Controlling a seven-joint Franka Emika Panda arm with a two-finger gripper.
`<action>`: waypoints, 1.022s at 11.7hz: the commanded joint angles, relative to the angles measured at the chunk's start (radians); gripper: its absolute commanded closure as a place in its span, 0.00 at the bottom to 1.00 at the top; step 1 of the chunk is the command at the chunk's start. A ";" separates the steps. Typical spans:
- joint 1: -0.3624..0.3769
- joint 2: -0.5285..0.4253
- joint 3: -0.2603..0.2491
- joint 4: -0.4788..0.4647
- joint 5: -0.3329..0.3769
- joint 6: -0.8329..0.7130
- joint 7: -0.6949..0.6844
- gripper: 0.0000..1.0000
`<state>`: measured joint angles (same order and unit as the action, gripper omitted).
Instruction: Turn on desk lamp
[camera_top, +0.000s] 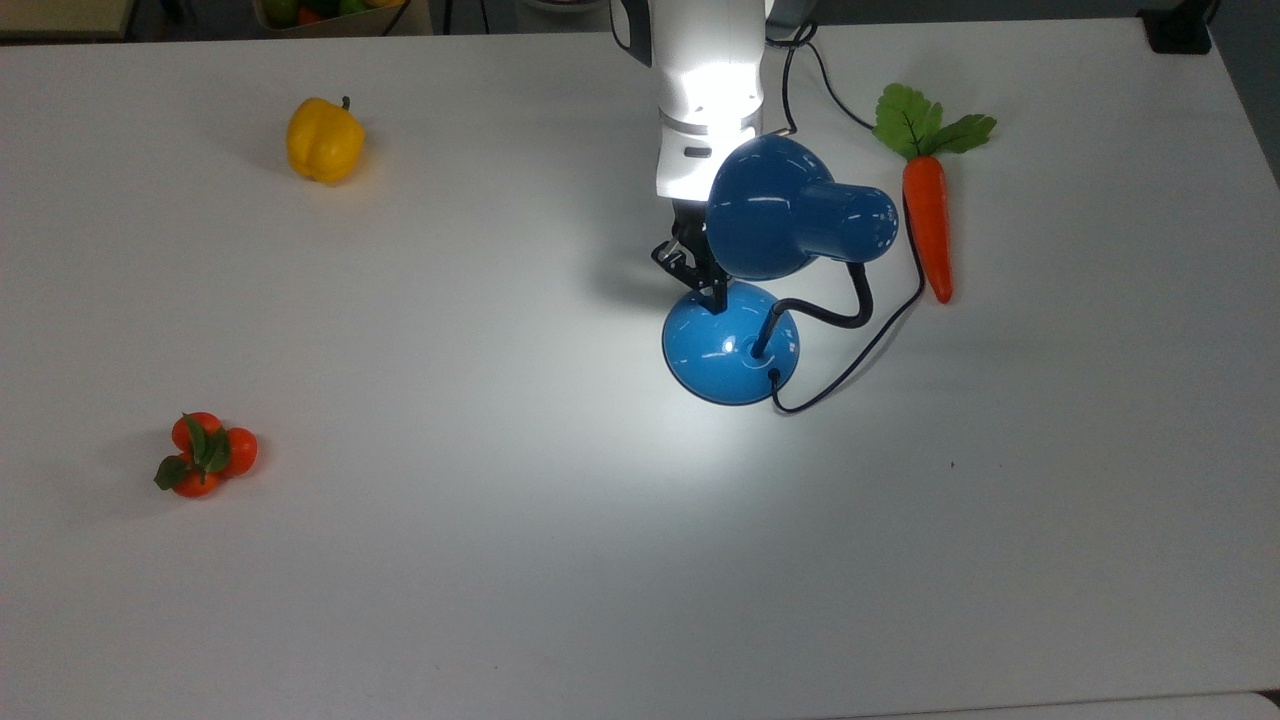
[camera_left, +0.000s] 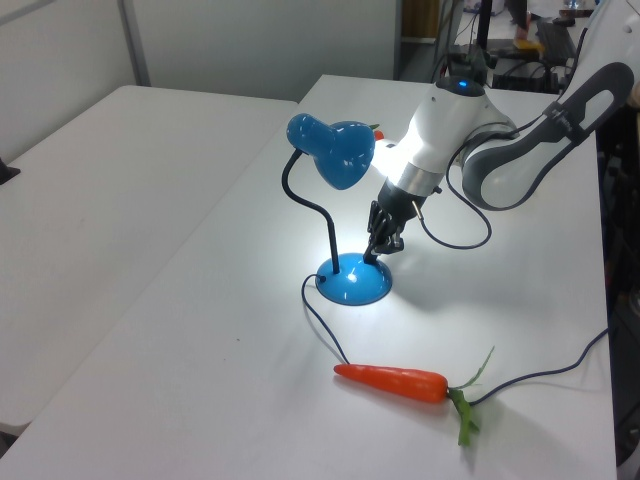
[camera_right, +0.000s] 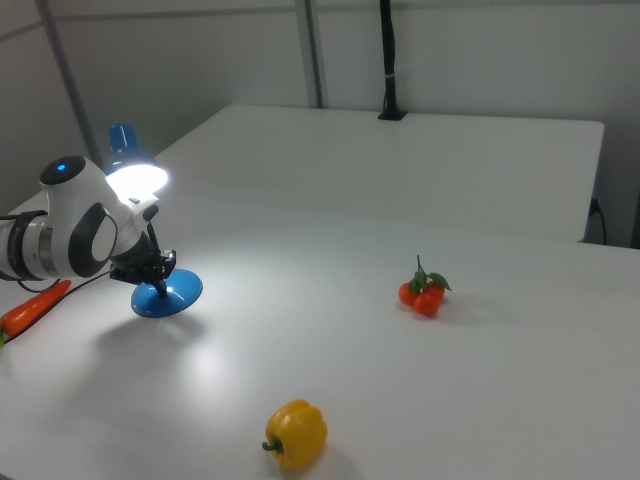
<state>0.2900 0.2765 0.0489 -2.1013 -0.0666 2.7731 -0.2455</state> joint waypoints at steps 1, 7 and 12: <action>-0.026 -0.046 0.022 -0.003 0.022 -0.104 0.000 1.00; -0.121 -0.164 0.011 0.039 0.019 -0.516 0.202 1.00; -0.207 -0.220 -0.050 0.321 0.018 -1.002 0.201 1.00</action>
<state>0.0836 0.0670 0.0297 -1.9290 -0.0608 1.9716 -0.0623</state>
